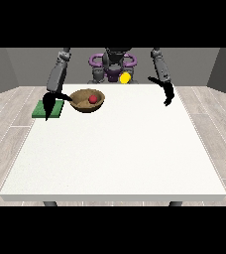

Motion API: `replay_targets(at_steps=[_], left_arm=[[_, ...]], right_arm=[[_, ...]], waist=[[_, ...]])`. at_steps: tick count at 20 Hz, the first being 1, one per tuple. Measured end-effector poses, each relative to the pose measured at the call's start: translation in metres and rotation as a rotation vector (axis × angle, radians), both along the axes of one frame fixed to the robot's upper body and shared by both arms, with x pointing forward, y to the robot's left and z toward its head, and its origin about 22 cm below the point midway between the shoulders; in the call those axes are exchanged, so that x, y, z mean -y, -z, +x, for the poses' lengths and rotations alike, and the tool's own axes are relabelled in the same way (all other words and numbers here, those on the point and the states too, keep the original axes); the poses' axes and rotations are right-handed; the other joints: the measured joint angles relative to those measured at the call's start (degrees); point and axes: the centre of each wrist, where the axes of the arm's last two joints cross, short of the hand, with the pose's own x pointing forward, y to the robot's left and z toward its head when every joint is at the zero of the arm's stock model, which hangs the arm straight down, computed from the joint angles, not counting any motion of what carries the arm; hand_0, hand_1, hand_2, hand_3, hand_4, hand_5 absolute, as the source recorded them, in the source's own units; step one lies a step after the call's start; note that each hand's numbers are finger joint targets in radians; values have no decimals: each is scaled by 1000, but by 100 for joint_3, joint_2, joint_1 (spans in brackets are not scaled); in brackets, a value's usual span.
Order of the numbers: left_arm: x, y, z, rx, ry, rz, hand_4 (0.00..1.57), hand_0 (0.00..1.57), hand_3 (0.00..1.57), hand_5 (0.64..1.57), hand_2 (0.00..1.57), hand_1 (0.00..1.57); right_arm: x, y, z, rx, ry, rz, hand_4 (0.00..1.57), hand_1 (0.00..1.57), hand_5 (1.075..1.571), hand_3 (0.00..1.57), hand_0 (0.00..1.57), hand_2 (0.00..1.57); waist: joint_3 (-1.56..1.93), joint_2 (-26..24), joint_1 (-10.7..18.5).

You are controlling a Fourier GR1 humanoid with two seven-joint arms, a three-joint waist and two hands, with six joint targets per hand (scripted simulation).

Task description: Pick the cup and pour the ball into the bowl, then pick the bowl and place it on the pad

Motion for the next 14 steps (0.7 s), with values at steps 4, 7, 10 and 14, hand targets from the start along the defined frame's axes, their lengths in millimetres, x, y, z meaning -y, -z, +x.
replay_targets(at_steps=[4,7,10,14], left_arm=[[-1,14,-6,-50,-20,-18,0,0,0,669,0,0],[-14,44,-23,-160,-80,-34,0,0,0,664,0,0],[-32,63,-36,-228,-137,-47,0,0,0,695,0,0],[-35,66,-41,-253,-137,-55,0,0,0,696,0,0]], right_arm=[[-17,7,8,-55,-56,58,0,0,1567,0,0,0],[-41,19,9,-152,-115,86,0,0,1570,0,0,0],[-65,28,10,-225,-172,94,0,0,1570,0,0,0],[-91,47,7,-293,-189,130,0,0,1570,0,0,0]], waist=[[33,-321,-202],[75,-975,-512],[99,-1399,-832],[115,-1575,-856]])
